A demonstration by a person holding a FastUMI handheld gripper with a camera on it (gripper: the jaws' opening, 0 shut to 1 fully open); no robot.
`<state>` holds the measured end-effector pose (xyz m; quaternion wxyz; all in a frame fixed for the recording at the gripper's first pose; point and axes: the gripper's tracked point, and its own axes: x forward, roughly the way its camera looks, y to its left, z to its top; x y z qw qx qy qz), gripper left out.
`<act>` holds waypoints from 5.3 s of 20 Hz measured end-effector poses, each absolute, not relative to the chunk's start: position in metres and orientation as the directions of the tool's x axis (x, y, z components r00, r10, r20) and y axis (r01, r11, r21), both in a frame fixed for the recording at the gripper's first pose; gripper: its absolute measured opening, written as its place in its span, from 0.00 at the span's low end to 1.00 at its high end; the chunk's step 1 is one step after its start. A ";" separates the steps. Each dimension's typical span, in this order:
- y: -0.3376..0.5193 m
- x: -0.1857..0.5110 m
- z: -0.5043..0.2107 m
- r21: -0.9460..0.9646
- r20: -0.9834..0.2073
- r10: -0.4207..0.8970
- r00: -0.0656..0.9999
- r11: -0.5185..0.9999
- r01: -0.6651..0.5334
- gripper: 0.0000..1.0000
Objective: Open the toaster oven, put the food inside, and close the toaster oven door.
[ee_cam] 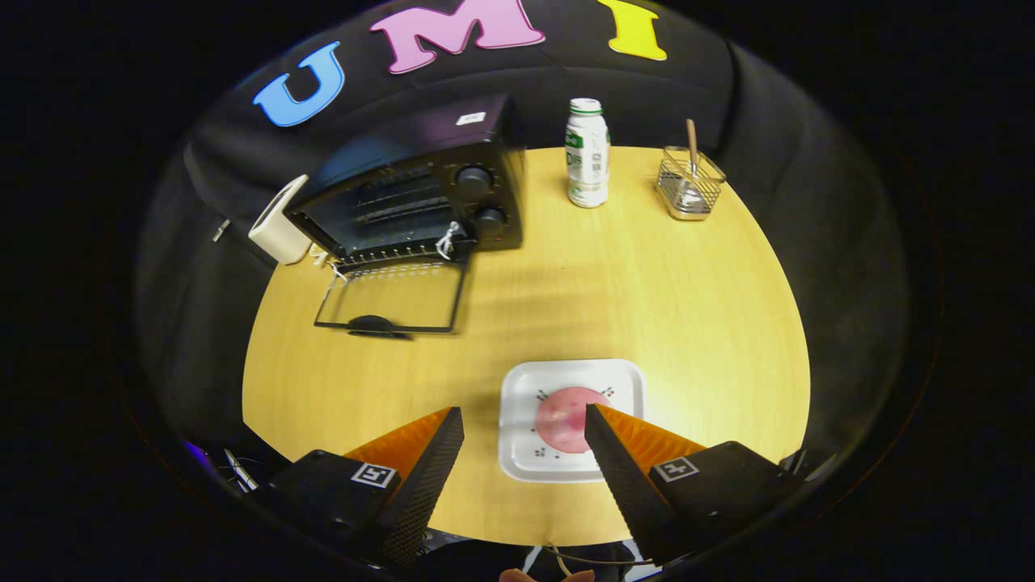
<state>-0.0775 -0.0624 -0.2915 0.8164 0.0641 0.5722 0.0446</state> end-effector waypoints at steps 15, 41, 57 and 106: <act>-0.139 -0.098 -0.392 0.105 -0.992 0.103 0.066 0.994 0.013 0.90; -0.144 -0.103 -0.413 0.152 -0.988 0.153 -0.002 0.984 0.090 0.08; -0.103 -0.121 -0.370 0.502 -0.861 0.469 0.196 0.729 0.465 0.05; 0.179 0.127 -0.361 0.556 -0.820 0.104 0.563 -0.086 0.826 0.14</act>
